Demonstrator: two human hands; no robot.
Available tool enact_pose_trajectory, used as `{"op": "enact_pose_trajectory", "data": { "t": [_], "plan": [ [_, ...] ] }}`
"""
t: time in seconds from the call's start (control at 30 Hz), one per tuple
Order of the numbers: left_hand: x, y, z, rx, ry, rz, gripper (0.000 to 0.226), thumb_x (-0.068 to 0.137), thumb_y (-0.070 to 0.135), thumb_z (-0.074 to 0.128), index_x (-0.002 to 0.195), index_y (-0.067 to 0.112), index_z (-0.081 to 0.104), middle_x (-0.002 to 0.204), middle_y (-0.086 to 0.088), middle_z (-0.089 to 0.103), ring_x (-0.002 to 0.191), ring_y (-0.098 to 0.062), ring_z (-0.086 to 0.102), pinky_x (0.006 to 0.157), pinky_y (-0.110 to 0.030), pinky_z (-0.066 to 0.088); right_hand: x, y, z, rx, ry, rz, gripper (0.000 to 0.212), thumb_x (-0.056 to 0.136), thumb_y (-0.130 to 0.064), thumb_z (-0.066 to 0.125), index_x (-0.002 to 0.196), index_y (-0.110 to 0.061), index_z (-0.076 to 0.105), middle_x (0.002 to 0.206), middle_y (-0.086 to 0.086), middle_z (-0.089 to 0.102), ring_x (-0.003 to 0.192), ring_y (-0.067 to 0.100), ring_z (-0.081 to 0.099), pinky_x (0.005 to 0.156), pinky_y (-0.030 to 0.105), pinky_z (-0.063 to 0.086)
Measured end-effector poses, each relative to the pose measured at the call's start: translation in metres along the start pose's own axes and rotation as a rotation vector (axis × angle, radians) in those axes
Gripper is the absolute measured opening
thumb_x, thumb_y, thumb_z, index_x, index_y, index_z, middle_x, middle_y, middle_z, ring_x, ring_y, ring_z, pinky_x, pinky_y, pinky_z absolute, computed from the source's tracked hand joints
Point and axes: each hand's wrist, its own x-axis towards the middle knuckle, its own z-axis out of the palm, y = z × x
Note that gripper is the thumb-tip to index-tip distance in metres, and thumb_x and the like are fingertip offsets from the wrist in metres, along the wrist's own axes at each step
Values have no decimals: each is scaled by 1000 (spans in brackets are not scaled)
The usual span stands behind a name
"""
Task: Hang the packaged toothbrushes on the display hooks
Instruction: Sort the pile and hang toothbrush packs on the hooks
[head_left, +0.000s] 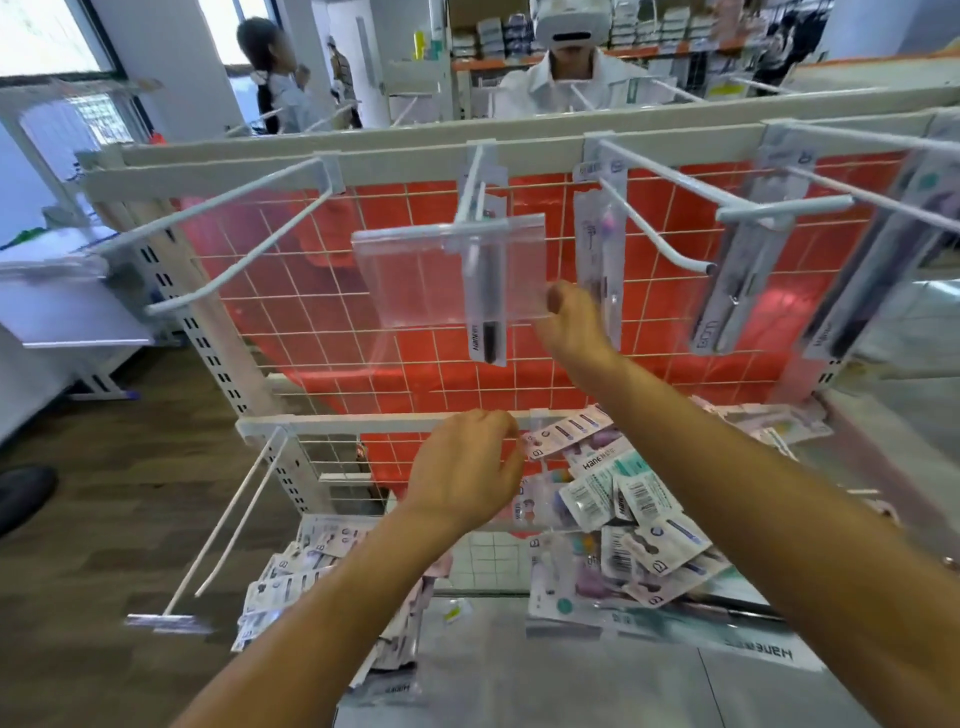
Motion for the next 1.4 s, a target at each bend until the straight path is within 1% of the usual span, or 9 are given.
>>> {"op": "enact_pose_trajectory", "data": {
  "t": [0.1,0.23,0.37,0.5,0.67,0.87,1.1,1.23,1.4],
  "plan": [
    [8,15,11,27,-80,15,34,95,38,53,124,21,59,120,-2,63,108,-22,59,89,-36,49,-26,16,-18,-62,-162,-53,29,96,-18,57,122,-5,58,119,6,62,109,15,56,94,27,45],
    [17,37,25,27,-193,53,41,94,38,55,130,18,55,128,-6,58,113,-27,57,92,-39,48,-50,41,-51,-217,-351,-33,22,94,-14,60,114,-10,65,110,0,65,103,13,60,94,31,50],
    [21,62,39,-34,-248,176,41,91,33,56,130,19,56,126,-8,60,113,-28,57,84,-33,46,-69,67,-85,-435,-395,-54,19,91,-13,62,109,-17,67,108,2,70,100,19,65,90,39,53],
    [20,86,57,-36,-290,260,43,86,45,59,122,20,61,122,-6,63,107,-26,60,85,-41,52,-88,80,-116,-583,-438,-72,30,89,-6,59,117,-13,65,119,2,67,111,15,60,91,23,43],
    [17,111,74,63,-362,358,50,86,59,56,115,19,58,104,-4,64,100,-23,56,73,-33,46,-113,89,-144,-785,-557,-79,43,87,-3,54,127,-17,60,129,2,61,120,21,54,98,33,42],
    [9,132,90,146,-473,332,68,83,67,54,128,16,52,119,-5,59,112,-24,50,85,-37,45,-137,98,-166,-879,-692,-58,47,76,-14,64,123,-15,56,122,3,59,114,23,53,97,41,44],
    [2,141,98,209,-455,307,59,91,53,52,136,17,44,126,-7,56,115,-26,48,89,-39,44,-149,117,-173,-946,-698,-81,69,79,-22,64,142,-20,34,138,0,43,128,20,39,112,36,29],
    [-1,143,96,212,-424,309,46,96,41,45,134,15,46,126,-7,57,114,-26,51,87,-37,45,-155,124,-167,-1055,-666,-128,66,89,-23,53,149,-20,25,155,-2,27,146,16,17,120,37,6],
    [-4,147,94,279,-406,319,40,100,31,40,135,11,45,126,-10,57,112,-29,52,87,-40,46,-155,127,-161,-1110,-606,-188,51,95,-22,47,145,-22,34,154,-4,32,145,13,20,119,37,2]
  ]
}}
